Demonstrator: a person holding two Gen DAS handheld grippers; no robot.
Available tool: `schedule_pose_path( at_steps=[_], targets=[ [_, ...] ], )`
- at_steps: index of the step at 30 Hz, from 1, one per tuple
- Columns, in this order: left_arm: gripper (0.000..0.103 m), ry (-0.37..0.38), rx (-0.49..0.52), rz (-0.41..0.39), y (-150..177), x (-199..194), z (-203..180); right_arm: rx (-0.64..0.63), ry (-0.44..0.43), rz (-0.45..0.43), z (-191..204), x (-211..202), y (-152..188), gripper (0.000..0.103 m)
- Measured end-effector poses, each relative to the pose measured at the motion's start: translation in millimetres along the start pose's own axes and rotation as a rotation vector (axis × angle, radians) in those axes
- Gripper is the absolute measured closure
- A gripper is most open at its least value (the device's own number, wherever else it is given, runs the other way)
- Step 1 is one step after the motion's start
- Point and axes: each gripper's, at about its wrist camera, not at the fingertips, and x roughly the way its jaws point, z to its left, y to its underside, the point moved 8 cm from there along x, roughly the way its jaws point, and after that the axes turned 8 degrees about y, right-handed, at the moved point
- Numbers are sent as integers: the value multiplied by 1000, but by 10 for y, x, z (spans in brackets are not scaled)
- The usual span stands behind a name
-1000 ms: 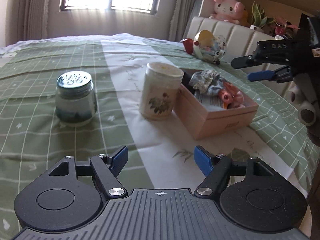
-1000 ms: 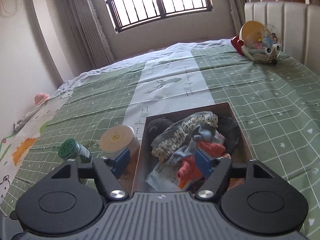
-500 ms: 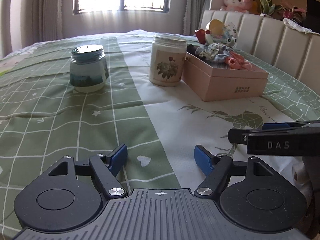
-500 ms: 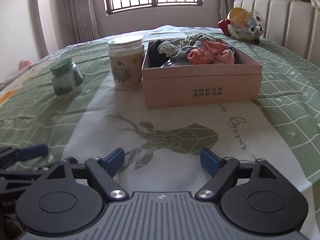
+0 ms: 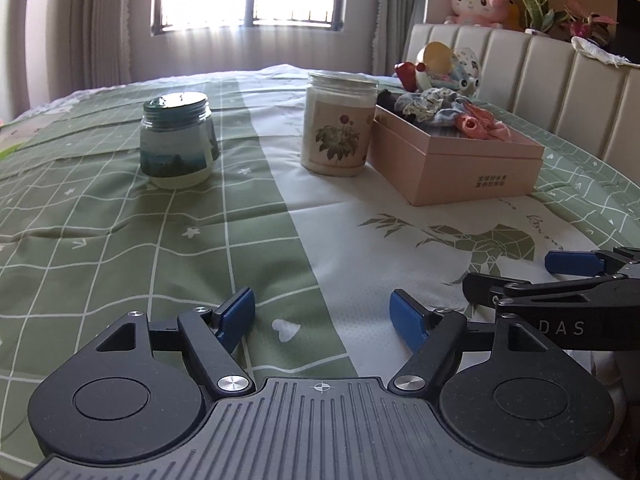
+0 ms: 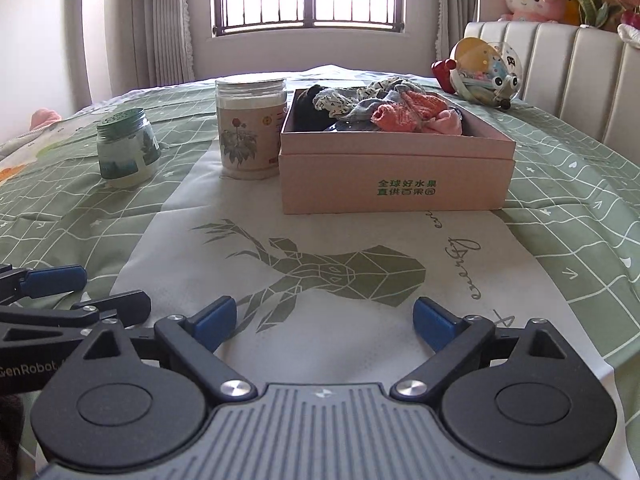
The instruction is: Organize soft objects
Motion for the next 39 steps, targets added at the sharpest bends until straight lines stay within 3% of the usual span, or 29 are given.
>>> schedule_pose_path(
  at_steps=[39],
  targets=[
    [27,-23,14,10,-5,10,-5,10,9,-18,-57,-22,26,6]
  ],
)
